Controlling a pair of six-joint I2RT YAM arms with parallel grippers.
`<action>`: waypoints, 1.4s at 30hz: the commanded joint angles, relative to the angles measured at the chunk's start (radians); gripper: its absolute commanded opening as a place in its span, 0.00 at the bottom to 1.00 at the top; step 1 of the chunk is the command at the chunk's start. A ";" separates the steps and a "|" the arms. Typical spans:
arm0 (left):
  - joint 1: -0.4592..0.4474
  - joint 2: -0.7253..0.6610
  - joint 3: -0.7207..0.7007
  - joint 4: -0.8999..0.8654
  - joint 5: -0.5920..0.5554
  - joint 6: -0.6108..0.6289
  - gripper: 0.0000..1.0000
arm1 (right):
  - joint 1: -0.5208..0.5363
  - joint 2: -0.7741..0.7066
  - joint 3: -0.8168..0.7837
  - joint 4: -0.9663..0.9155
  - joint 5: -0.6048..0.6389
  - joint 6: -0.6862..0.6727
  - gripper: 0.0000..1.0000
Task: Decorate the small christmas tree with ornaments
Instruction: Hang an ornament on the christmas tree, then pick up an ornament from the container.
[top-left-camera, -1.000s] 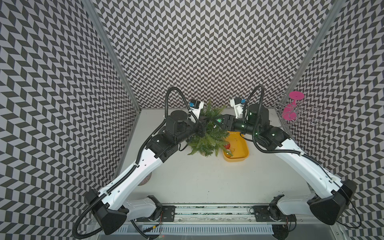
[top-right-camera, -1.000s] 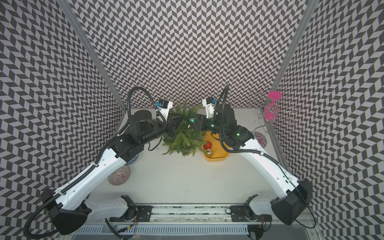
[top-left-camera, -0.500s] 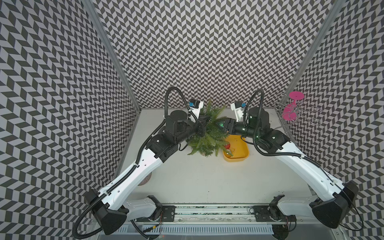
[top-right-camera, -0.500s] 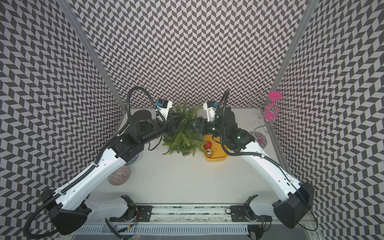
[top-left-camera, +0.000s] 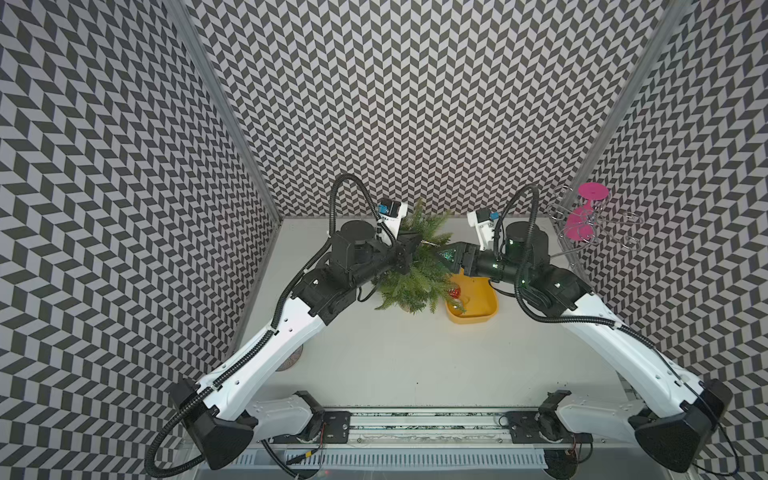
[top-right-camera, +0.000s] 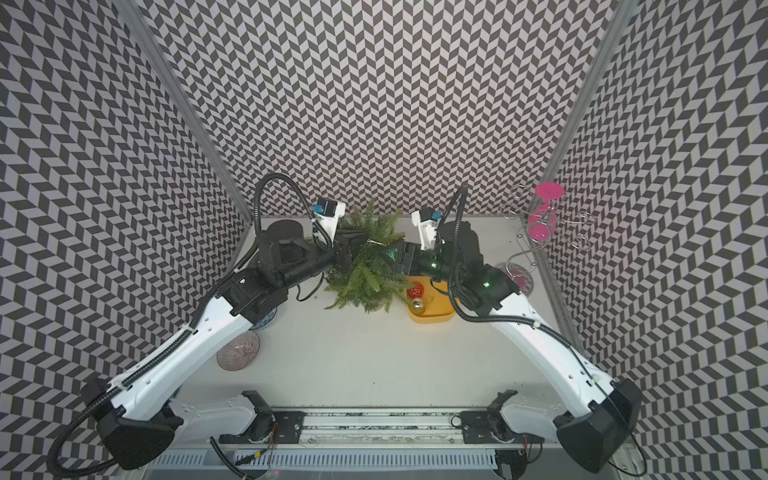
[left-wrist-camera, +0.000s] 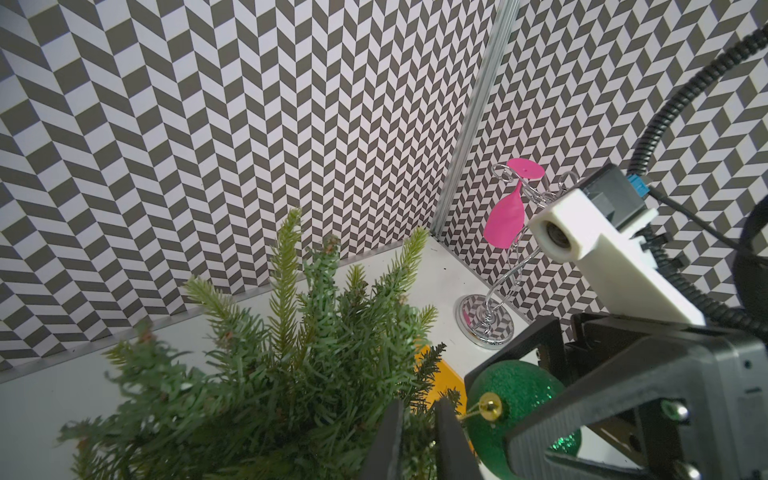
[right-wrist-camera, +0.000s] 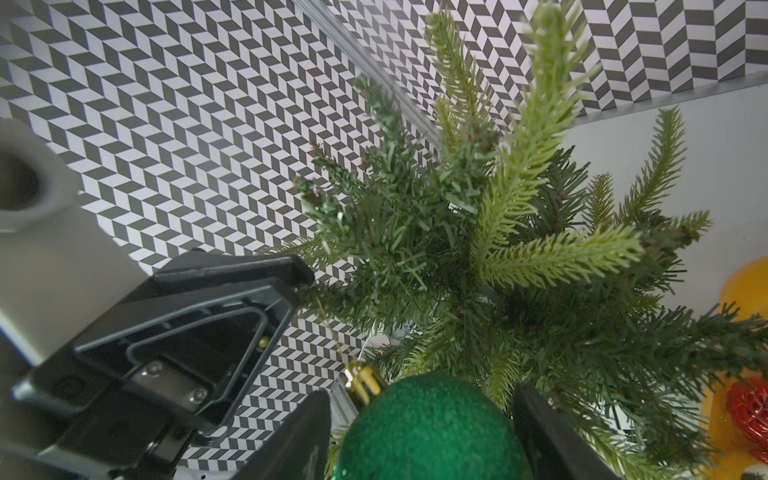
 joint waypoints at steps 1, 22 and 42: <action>-0.005 -0.011 0.027 -0.003 -0.016 0.004 0.18 | 0.005 -0.038 -0.013 0.057 -0.078 -0.009 0.69; -0.005 -0.003 0.037 -0.002 -0.022 0.007 0.30 | 0.006 -0.070 -0.037 -0.005 -0.119 -0.113 0.67; 0.013 -0.097 0.023 -0.058 -0.008 -0.012 0.47 | -0.249 -0.129 -0.074 -0.189 -0.020 -0.140 0.62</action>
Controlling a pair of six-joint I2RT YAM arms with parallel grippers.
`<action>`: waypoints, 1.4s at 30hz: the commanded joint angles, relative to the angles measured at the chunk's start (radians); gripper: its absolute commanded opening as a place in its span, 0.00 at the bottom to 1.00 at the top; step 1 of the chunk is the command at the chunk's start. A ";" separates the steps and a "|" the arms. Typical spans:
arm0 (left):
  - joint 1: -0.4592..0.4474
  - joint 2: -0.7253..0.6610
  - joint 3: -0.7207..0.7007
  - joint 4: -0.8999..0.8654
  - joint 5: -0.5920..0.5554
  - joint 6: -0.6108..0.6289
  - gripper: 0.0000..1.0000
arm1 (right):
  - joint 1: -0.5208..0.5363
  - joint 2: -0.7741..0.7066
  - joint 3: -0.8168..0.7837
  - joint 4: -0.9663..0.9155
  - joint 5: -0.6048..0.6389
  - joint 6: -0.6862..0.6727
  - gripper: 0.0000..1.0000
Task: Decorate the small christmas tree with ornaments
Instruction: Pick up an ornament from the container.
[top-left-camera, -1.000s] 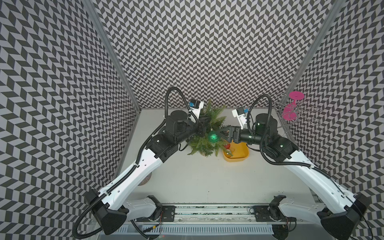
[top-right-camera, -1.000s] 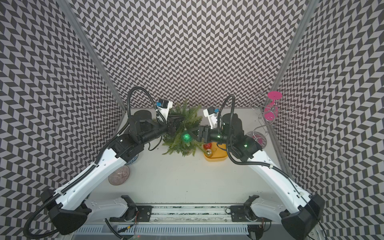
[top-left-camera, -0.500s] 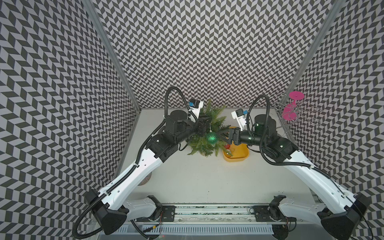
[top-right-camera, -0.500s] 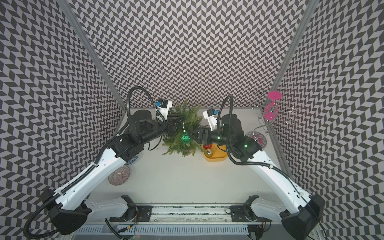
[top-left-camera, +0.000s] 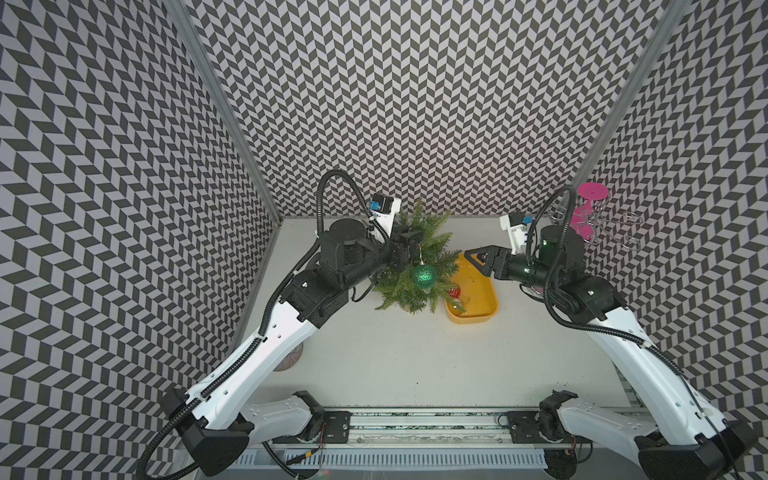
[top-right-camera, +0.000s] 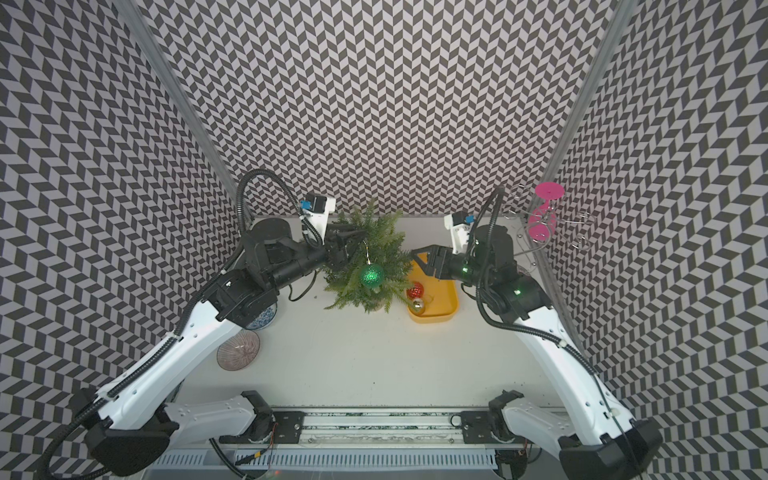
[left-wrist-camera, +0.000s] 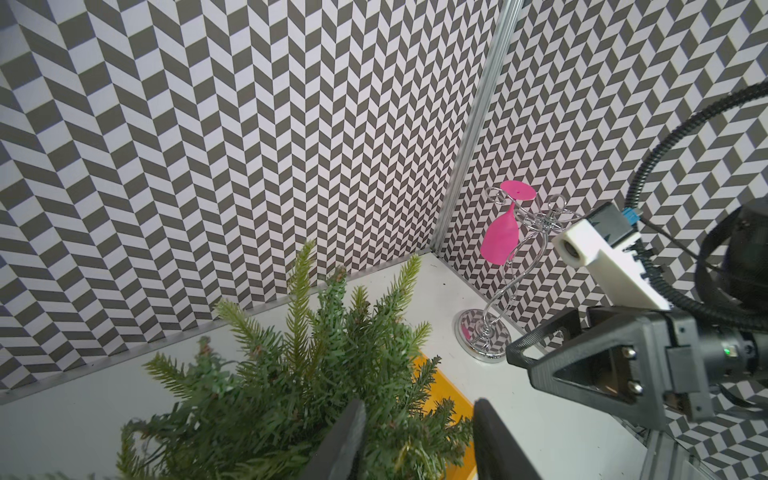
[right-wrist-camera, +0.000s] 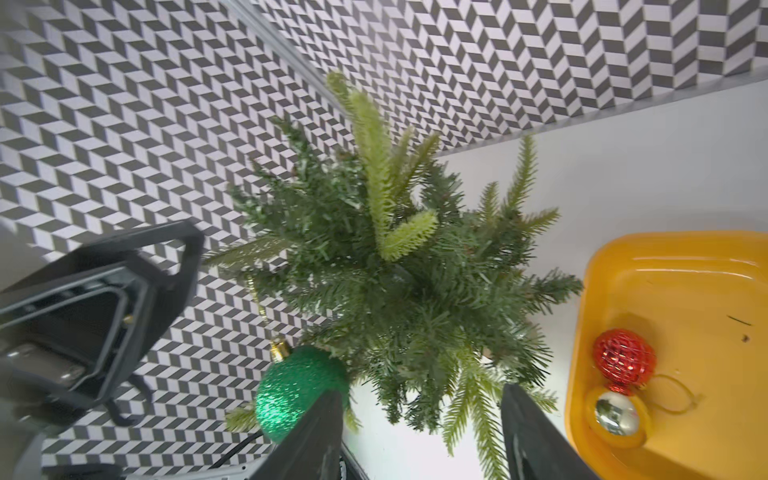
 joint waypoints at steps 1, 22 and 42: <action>0.024 -0.056 -0.024 -0.022 0.017 -0.021 0.48 | -0.028 0.002 -0.021 -0.025 0.042 -0.023 0.62; 0.079 -0.326 -0.322 -0.158 0.062 -0.045 0.51 | -0.026 0.297 -0.184 0.040 0.190 -0.060 0.59; 0.079 -0.300 -0.344 -0.161 0.039 -0.034 0.51 | 0.079 0.609 -0.062 0.084 0.384 -0.064 0.63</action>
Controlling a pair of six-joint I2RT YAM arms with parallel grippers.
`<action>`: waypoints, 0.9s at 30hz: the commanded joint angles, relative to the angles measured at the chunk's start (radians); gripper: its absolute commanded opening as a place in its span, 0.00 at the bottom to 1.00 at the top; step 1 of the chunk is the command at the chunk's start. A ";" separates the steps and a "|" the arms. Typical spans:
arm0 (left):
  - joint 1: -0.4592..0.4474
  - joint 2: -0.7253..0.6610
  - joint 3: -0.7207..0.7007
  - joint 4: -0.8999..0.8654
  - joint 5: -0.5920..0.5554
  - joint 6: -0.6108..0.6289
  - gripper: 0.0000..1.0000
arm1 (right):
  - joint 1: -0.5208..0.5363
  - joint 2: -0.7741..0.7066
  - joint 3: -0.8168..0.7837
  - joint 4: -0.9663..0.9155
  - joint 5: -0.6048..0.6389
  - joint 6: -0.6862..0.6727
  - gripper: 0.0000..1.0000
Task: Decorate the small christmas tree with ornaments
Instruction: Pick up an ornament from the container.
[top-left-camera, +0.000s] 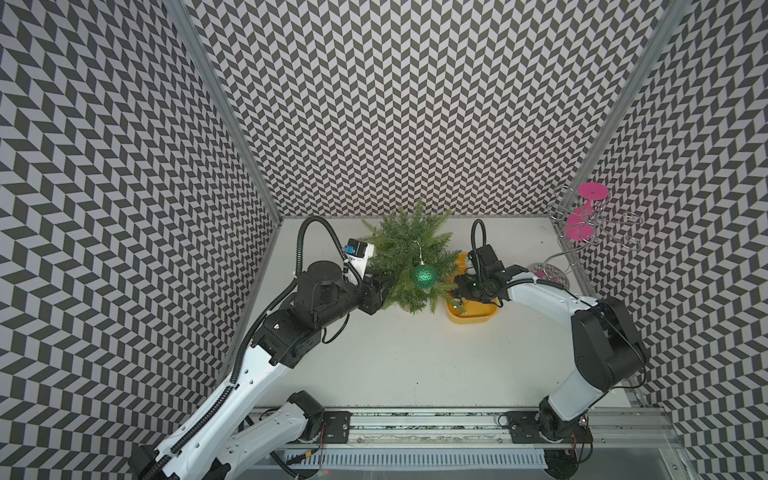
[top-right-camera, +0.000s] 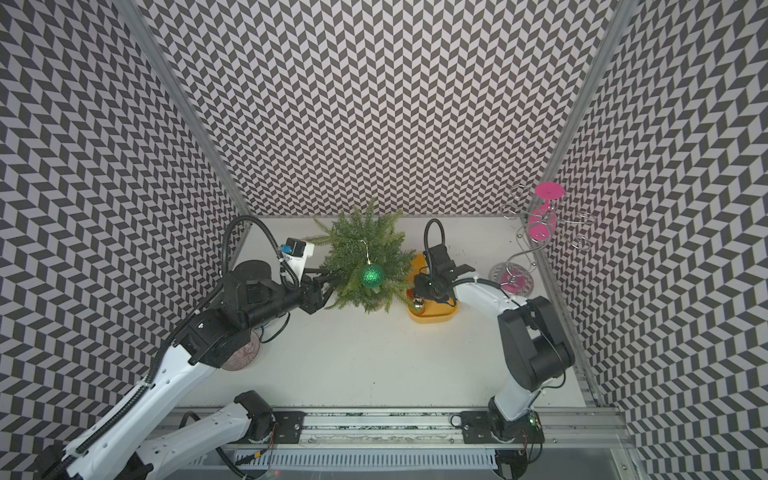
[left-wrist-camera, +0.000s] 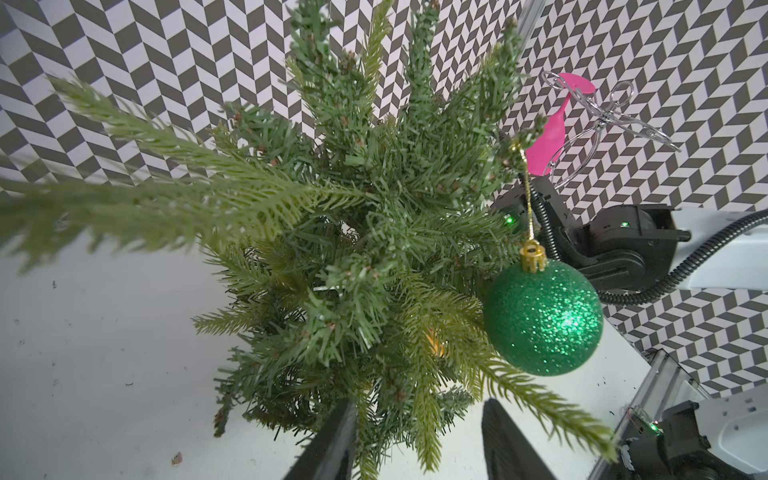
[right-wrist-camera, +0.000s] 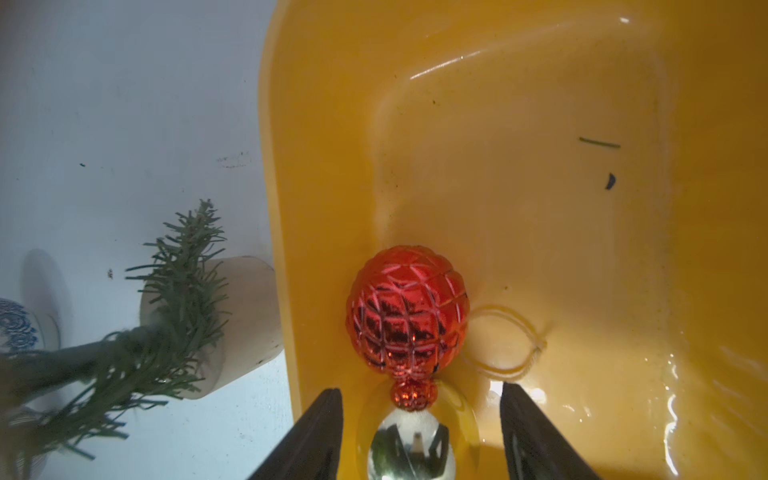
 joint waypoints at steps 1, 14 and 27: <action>0.006 -0.009 -0.014 0.007 -0.011 0.006 0.51 | 0.011 0.034 0.043 0.037 0.057 -0.011 0.64; 0.006 -0.009 -0.027 0.018 -0.025 -0.002 0.51 | 0.024 0.161 0.133 0.012 0.132 -0.030 0.67; 0.006 -0.003 -0.025 0.026 -0.021 0.001 0.51 | 0.026 0.196 0.143 -0.013 0.187 -0.047 0.69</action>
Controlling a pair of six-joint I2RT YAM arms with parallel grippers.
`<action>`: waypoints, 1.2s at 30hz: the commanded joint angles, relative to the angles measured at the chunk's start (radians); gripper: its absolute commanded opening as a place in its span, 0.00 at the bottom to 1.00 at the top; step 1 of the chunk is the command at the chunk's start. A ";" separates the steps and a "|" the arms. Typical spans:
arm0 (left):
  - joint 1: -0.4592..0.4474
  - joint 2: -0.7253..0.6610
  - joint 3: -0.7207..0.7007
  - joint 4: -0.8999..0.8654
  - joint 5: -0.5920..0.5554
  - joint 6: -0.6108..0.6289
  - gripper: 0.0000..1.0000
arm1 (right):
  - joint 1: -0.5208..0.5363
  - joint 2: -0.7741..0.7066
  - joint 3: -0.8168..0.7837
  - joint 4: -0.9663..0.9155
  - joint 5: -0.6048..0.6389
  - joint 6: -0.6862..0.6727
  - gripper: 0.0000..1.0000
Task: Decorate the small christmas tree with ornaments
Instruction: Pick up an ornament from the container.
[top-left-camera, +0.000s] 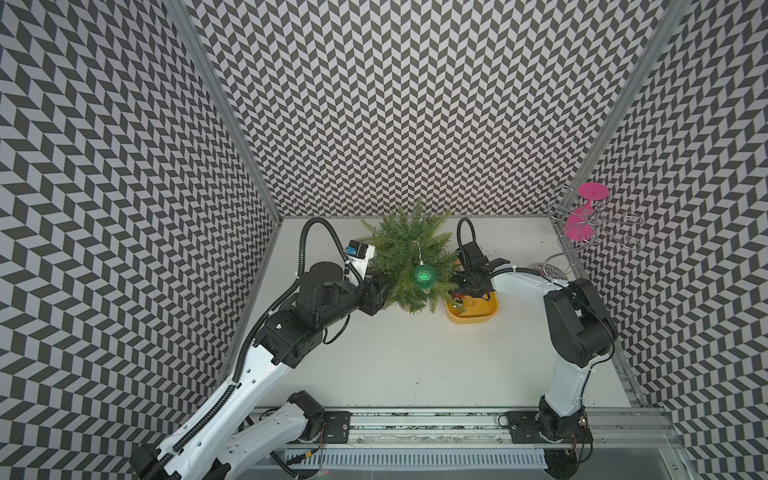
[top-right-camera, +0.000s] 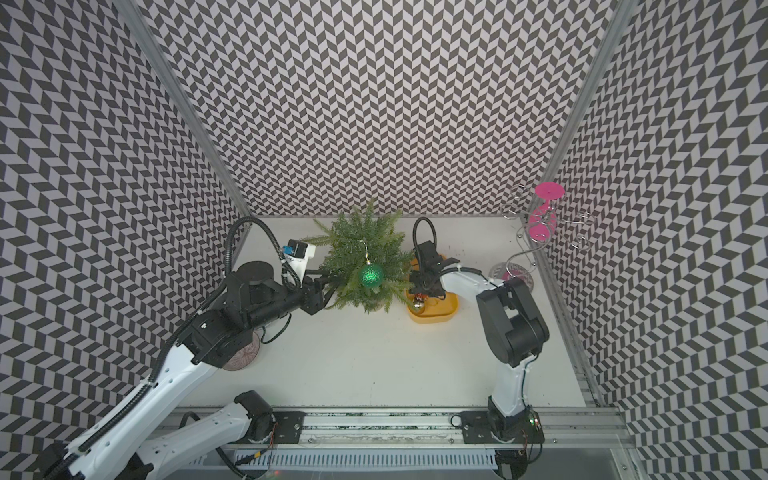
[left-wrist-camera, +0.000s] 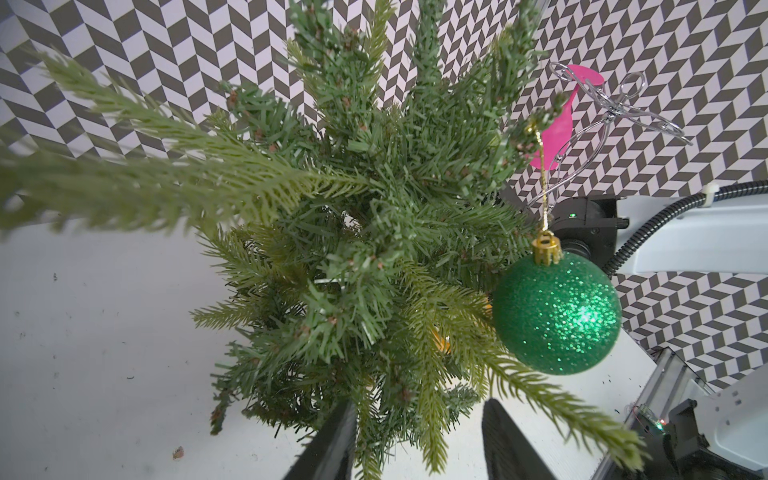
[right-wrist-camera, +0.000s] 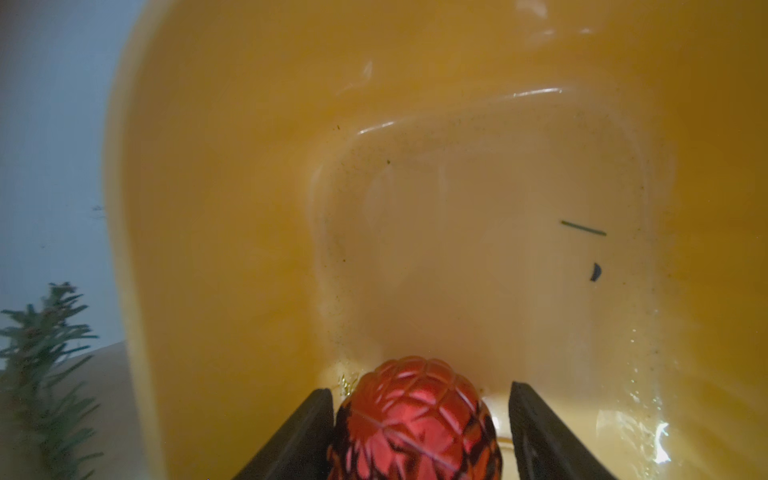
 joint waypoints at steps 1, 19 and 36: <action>0.006 -0.004 -0.005 0.017 -0.011 0.001 0.51 | 0.007 0.014 0.018 -0.004 0.036 -0.014 0.68; 0.006 -0.009 0.004 0.008 -0.014 -0.002 0.51 | 0.015 0.031 0.027 -0.022 0.005 -0.033 0.66; 0.006 0.003 0.041 0.027 0.011 0.004 0.51 | -0.001 -0.066 0.011 -0.011 -0.030 -0.013 0.59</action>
